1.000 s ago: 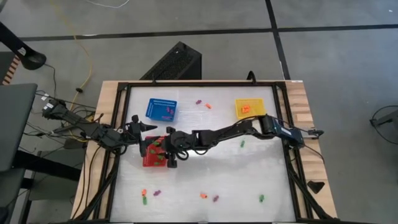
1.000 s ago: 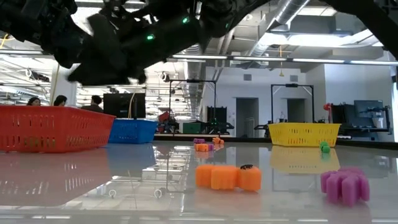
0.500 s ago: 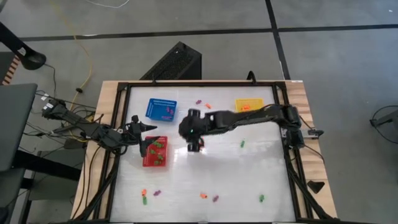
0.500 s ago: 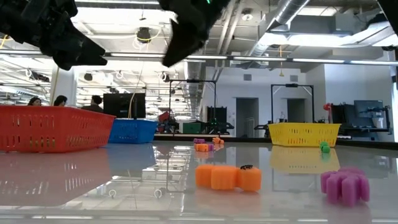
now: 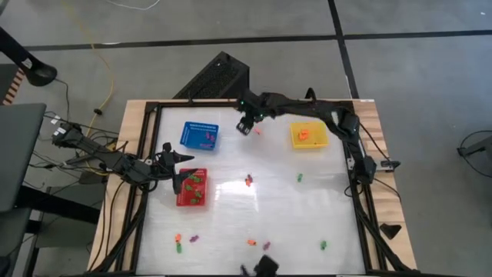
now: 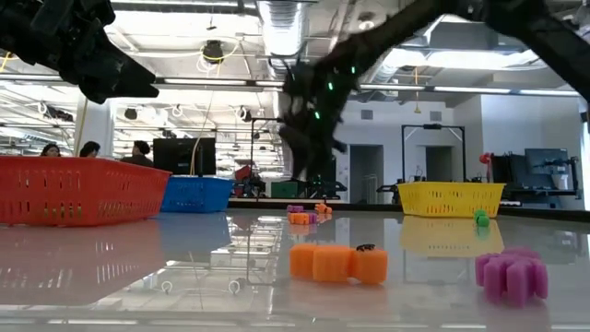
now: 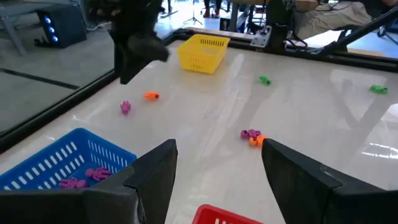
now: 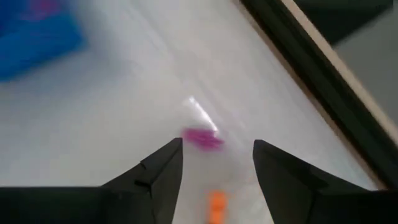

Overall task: Sort Halloween decoration
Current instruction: Put the orange skeleton toy into the yellow bin

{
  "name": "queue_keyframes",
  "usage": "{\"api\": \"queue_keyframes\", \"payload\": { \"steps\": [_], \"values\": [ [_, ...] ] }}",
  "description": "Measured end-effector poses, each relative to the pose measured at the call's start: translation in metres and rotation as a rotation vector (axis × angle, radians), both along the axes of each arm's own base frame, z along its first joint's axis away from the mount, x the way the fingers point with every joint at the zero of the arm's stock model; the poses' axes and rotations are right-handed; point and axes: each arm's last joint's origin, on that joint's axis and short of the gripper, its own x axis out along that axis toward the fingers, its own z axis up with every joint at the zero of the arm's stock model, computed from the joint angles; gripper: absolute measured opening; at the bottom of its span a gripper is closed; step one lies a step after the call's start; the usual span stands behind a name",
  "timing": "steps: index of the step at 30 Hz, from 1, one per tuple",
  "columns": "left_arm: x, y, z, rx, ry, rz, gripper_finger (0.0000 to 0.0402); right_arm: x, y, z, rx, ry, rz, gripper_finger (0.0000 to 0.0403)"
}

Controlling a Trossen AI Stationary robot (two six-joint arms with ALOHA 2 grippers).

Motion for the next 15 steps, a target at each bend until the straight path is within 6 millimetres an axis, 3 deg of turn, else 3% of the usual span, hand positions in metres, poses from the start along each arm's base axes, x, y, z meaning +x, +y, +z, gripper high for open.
{"api": "queue_keyframes", "payload": {
  "steps": [3,6,11,15],
  "values": [
    [0.0,0.0,0.0,0.003,0.001,0.001,0.0226,-0.008,-0.021,-0.021,0.075,0.03,-0.047,0.0235],
    [0.0,0.0,0.0,0.004,0.002,0.0,0.0226,-0.011,-0.026,-0.031,0.147,0.048,-0.034,0.0234],
    [0.0,0.0,0.0,0.012,0.006,-0.001,0.0226,-0.015,-0.014,-0.036,0.224,0.134,-0.011,0.0232],
    [0.0,0.0,0.0,0.02,0.009,-0.003,0.0226,-0.014,-0.005,-0.037,0.181,0.193,-0.02,0.0232]
  ]
}}
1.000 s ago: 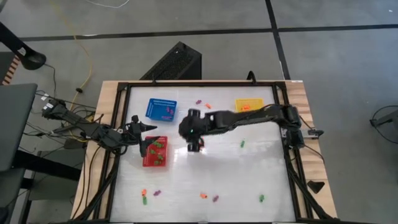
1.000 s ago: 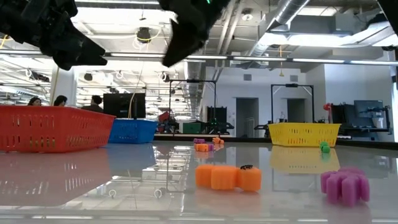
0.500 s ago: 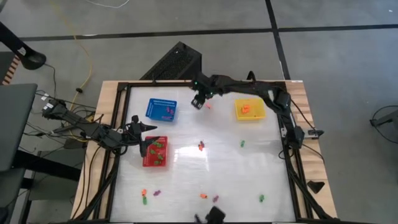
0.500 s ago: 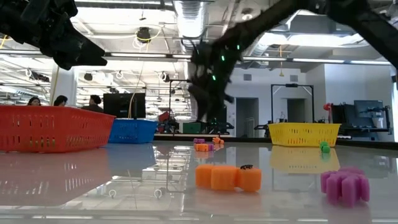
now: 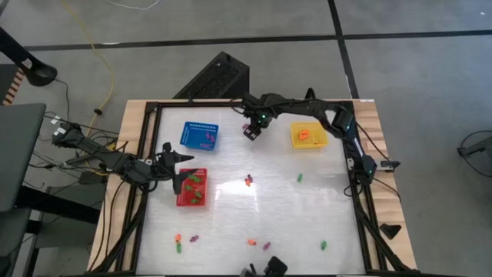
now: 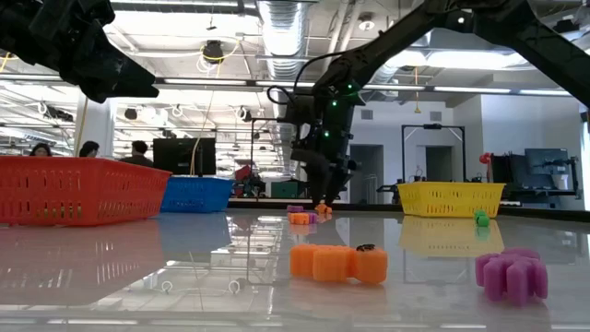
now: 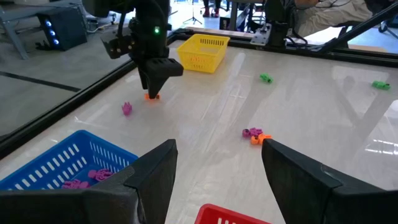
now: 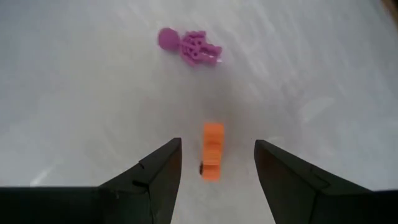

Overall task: Sort Halloween decoration
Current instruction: Put the orange skeleton toy into the yellow bin

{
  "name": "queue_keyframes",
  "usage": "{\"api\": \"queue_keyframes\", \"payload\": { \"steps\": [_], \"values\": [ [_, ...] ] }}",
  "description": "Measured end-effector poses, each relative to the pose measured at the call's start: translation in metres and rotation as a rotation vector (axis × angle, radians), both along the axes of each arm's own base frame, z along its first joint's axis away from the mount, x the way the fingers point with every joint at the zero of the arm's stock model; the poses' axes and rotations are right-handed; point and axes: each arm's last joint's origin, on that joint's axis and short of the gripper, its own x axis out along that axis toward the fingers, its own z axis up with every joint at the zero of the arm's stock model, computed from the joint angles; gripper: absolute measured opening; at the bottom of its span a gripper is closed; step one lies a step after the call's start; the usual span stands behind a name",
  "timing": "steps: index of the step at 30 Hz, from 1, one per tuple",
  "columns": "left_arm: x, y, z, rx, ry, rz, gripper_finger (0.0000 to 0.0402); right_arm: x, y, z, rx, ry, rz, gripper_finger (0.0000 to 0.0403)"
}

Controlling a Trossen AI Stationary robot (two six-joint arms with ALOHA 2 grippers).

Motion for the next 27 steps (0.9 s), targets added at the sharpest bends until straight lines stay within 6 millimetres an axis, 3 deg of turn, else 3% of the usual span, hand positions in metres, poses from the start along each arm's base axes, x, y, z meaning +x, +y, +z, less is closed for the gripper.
{"api": "queue_keyframes", "payload": {
  "steps": [9,15,19,23,27],
  "values": [
    [0.0,0.0,0.0,-0.001,-0.003,0.004,0.0226,0.004,0.008,-0.002,-0.045,0.028,-0.015,0.0219],
    [0.0,0.0,0.0,-0.01,-0.008,0.005,0.0226,0.009,0.005,-0.024,-0.006,0.05,-0.025,0.0181],
    [0.0,0.0,0.0,-0.011,-0.008,0.0,0.0226,0.013,0.013,-0.032,-0.01,0.076,0.029,0.0128],
    [0.0,0.0,0.0,-0.012,-0.008,0.001,0.0226,0.013,0.02,-0.018,-0.039,0.066,0.054,0.0056],
    [0.0,0.0,0.0,-0.013,-0.008,0.0,0.0226,0.005,0.028,0.008,-0.041,0.051,0.079,0.0052]
  ]
}}
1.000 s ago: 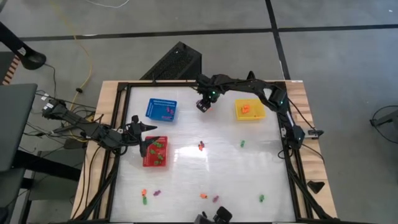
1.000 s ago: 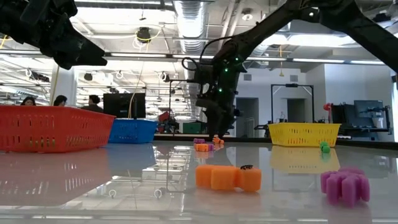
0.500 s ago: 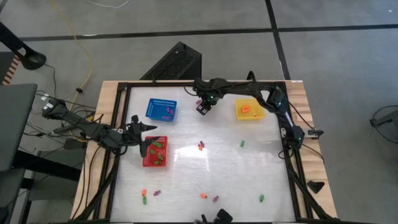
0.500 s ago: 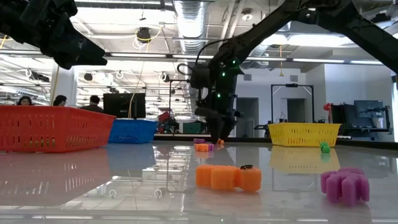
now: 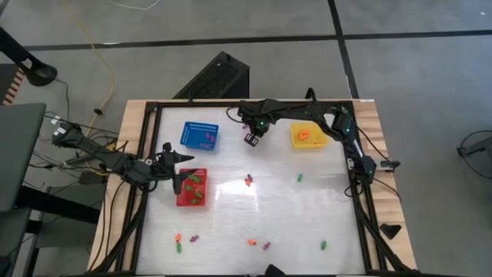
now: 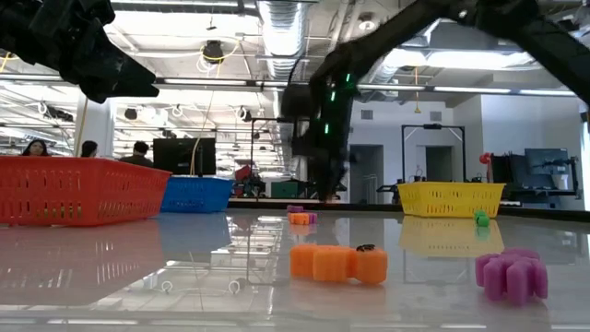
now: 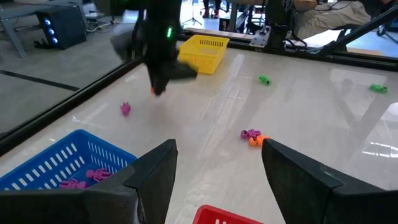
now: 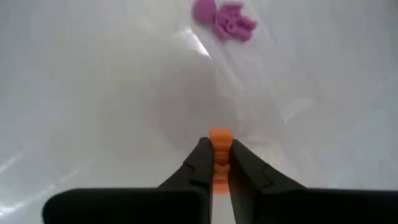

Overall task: Sort Halloween decoration
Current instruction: Put the orange skeleton toy into the yellow bin

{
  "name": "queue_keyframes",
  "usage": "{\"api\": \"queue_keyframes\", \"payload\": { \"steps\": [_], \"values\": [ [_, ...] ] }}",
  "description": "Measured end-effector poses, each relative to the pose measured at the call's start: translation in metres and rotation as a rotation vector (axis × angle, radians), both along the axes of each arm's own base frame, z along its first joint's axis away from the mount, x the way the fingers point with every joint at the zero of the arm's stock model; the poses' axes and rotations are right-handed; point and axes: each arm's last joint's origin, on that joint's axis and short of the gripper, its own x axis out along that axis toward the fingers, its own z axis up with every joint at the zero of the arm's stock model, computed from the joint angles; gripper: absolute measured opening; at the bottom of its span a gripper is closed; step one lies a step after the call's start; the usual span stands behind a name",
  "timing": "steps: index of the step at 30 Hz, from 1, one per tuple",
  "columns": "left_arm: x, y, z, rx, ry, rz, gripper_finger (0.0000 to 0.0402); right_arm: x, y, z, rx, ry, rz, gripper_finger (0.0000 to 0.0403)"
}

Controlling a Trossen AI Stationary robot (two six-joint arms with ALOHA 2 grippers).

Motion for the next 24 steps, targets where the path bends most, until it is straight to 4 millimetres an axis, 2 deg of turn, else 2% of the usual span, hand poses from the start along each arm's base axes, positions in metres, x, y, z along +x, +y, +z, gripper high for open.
{"api": "queue_keyframes", "payload": {
  "steps": [4,8,11,13,18,20,24],
  "values": [
    [0.0,0.0,0.0,-0.013,-0.002,-0.01,0.0226,-0.023,0.01,0.051,0.0,-0.009,0.029,0.0052],
    [0.0,-0.001,0.0,-0.026,-0.003,-0.039,0.0226,-0.056,0.022,0.085,0.001,0.07,0.037,0.0053],
    [0.0,-0.001,0.0,-0.027,-0.002,-0.049,0.0226,-0.091,0.028,0.105,-0.037,0.067,-0.021,0.0056],
    [0.0,-0.001,0.0,-0.027,-0.001,-0.049,0.0226,-0.117,0.029,0.106,-0.037,0.056,-0.09,0.0056],
    [0.0,-0.001,0.0,-0.024,0.002,-0.049,0.0226,-0.164,0.032,0.085,-0.054,-0.043,-0.256,0.0058],
    [0.0,-0.001,0.0,-0.025,0.001,-0.049,0.0226,-0.177,0.035,0.073,-0.053,-0.055,-0.292,0.0061],
    [0.0,-0.001,0.0,-0.029,-0.002,-0.048,0.0226,-0.191,0.034,0.053,-0.065,-0.072,-0.329,0.0085]
  ]
}}
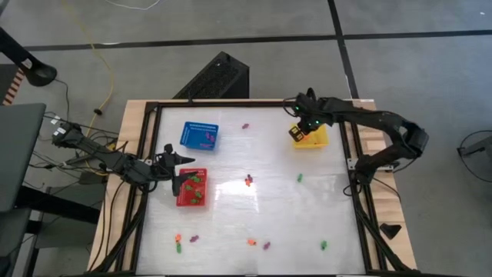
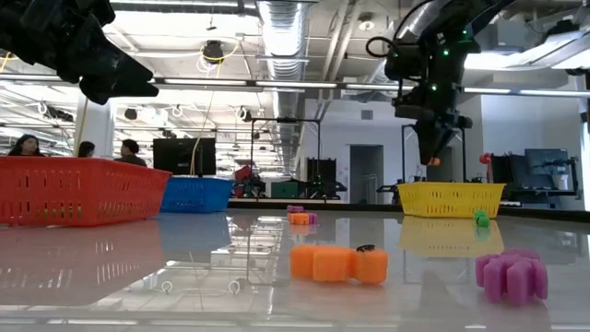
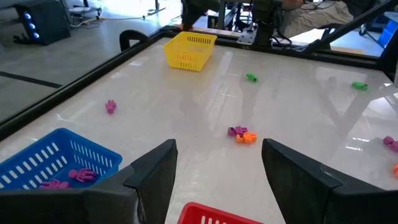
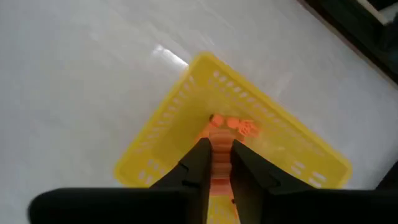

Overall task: Sort Halloween decoration
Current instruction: Put the orange skeleton toy into the yellow bin, then put the green skeleton toy into the red bin

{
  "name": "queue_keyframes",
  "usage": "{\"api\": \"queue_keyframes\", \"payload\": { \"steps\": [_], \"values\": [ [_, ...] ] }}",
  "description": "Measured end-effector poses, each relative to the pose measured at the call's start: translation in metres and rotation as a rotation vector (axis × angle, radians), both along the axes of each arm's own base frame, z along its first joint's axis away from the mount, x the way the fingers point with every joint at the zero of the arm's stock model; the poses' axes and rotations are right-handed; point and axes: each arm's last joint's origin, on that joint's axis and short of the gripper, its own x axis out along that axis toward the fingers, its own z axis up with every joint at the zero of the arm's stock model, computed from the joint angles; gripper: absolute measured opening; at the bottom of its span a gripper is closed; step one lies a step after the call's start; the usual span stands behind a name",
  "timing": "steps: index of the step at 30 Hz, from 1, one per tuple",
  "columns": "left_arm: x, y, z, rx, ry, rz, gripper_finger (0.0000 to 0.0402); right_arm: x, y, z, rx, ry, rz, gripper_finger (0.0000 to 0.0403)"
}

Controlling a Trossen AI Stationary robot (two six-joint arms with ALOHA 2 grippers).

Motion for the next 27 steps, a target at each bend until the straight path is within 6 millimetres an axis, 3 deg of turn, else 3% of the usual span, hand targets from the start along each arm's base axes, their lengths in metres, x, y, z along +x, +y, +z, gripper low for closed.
{"api": "queue_keyframes", "payload": {
  "steps": [10,15,19,27],
  "values": [
    [0.0,0.0,0.0,-0.025,-0.011,0.005,0.0226,-0.007,-0.002,-0.006,0.015,0.018,-0.017,0.0213],
    [0.0,0.0,0.0,-0.025,-0.01,0.005,0.0226,-0.001,0.006,-0.006,0.042,-0.006,0.023,0.0237],
    [0.0,0.0,-0.001,-0.02,-0.001,0.005,0.0226,0.013,0.029,-0.005,0.102,-0.051,0.099,0.0237],
    [0.0,0.0,-0.001,0.004,0.006,0.001,0.0226,0.052,0.105,0.001,0.097,-0.208,0.345,0.0228]
  ]
}}
